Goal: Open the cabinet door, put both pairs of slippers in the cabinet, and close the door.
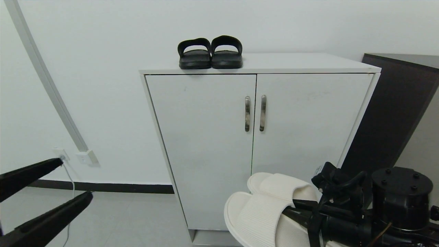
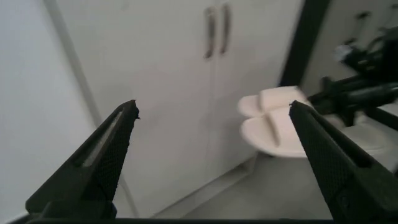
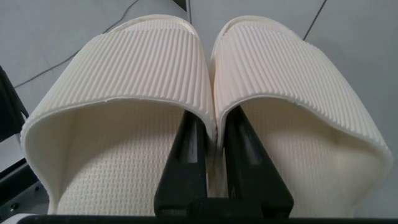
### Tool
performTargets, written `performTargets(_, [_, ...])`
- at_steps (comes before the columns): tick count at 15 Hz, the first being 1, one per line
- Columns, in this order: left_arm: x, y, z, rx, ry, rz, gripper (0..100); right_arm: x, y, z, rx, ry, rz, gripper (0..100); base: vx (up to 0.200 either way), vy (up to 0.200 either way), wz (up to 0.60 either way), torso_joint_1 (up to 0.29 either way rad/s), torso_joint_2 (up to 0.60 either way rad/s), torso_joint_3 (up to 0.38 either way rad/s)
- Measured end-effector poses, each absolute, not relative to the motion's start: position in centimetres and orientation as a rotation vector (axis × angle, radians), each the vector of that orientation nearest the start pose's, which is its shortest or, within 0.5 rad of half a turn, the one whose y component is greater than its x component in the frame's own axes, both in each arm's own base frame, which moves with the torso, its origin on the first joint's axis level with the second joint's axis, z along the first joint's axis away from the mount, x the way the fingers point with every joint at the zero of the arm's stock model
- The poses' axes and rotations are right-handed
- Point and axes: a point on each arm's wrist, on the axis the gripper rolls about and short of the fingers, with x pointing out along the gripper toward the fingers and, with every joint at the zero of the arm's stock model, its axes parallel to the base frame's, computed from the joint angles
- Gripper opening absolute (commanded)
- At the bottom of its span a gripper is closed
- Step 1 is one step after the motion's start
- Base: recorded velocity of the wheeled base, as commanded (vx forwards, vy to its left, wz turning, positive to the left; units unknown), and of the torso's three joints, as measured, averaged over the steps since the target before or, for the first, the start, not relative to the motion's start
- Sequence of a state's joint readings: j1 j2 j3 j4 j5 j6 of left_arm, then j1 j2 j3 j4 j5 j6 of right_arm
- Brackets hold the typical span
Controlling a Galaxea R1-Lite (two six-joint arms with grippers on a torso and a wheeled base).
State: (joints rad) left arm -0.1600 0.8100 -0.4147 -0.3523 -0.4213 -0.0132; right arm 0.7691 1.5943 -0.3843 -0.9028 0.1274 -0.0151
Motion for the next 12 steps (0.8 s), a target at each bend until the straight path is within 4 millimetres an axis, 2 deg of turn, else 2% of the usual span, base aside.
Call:
performTargets(3, [11.4, -4.8, 24.1, -0.024, 0.051, -0.750, 100, 16.8, 16.7, 13.2, -0.113, 0.296, 0.892, 0, 0.000, 0.000, 0.00, 0.000, 0.00, 0.000])
performTargets(7, [15.2, -9.3, 26.6, -0.048, 0.045, -0.936, 100, 16.9, 16.7, 13.5, -0.103, 0.269, 0.886, 0, 0.000, 0.000, 0.00, 0.000, 0.00, 0.000])
performTargets(12, [20.7, -15.2, 28.7, -0.150, 0.039, -1.043, 100, 16.9, 16.6, 13.6, -0.098, 0.261, 0.881, 0, 0.000, 0.000, 0.00, 0.000, 0.00, 0.000])
